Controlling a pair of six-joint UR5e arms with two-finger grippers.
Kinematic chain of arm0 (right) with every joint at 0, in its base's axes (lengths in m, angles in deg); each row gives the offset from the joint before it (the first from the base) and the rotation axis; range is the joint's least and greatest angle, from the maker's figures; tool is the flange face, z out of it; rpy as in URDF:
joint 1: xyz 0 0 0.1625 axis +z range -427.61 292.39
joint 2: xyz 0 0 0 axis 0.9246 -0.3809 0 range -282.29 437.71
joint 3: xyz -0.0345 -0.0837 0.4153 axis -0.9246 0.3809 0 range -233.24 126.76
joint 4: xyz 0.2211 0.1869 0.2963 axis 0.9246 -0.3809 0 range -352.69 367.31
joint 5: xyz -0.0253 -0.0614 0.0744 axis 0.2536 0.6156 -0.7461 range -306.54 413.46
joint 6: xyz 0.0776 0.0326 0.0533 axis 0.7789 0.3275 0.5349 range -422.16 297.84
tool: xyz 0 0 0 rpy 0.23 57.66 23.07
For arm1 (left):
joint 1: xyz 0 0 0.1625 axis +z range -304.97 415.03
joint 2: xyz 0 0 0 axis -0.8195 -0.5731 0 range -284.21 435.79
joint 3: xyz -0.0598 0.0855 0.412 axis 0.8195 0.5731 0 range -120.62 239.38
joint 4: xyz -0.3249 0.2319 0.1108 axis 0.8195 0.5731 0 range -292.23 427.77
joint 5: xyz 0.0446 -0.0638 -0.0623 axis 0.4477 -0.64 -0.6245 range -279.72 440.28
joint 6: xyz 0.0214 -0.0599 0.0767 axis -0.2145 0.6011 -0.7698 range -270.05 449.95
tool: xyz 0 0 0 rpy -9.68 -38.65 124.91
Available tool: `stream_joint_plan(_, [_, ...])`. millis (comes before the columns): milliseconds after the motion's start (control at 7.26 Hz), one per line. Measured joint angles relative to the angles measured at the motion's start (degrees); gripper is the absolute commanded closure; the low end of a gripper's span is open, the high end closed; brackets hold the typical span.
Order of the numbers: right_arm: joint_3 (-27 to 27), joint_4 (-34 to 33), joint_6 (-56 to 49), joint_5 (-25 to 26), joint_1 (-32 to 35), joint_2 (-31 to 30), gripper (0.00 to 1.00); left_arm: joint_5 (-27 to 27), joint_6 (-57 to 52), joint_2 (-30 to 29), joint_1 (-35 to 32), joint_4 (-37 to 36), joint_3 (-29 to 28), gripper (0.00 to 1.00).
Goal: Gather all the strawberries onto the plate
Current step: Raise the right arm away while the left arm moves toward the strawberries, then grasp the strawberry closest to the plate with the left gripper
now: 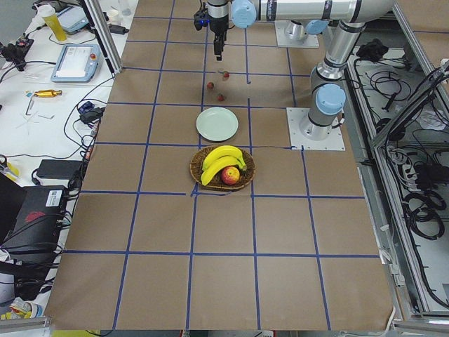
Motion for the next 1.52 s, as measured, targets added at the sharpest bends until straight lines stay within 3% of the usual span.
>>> stream_joint_plan(138, [1.9,5.7,-7.7,0.2,-5.6,-2.4,0.00,0.0,0.0,0.0,0.0,0.0,0.0,0.00])
stream_joint_plan(413, [12.6,15.8,-14.4,0.7,-11.7,-4.8,0.00,0.0,0.0,-0.1,0.0,0.1,0.0,0.00])
stream_joint_plan(551, [17.7,18.4,-15.2,0.8,-12.5,-5.5,0.00,-0.3,0.1,-0.6,0.0,-0.4,0.0,0.00])
stream_joint_plan(827, [21.3,19.9,-15.5,1.1,-12.7,-7.1,0.00,-0.9,2.6,-3.2,-0.1,-5.4,2.2,0.00])
stream_joint_plan(1102, [21.4,22.3,-15.9,1.2,-12.8,-8.8,0.00,-0.8,4.0,-5.1,-0.4,-16.2,11.4,0.00])
stream_joint_plan(1378, [21.2,23.8,-16.2,1.2,-12.8,-9.5,0.00,-0.5,3.7,-6.7,-0.4,-32.0,22.9,0.00])
stream_joint_plan(1515, [21.2,24.5,-16.2,1.1,-12.7,-9.6,0.00,-0.4,3.7,-7.6,-0.4,-36.3,25.5,0.03])
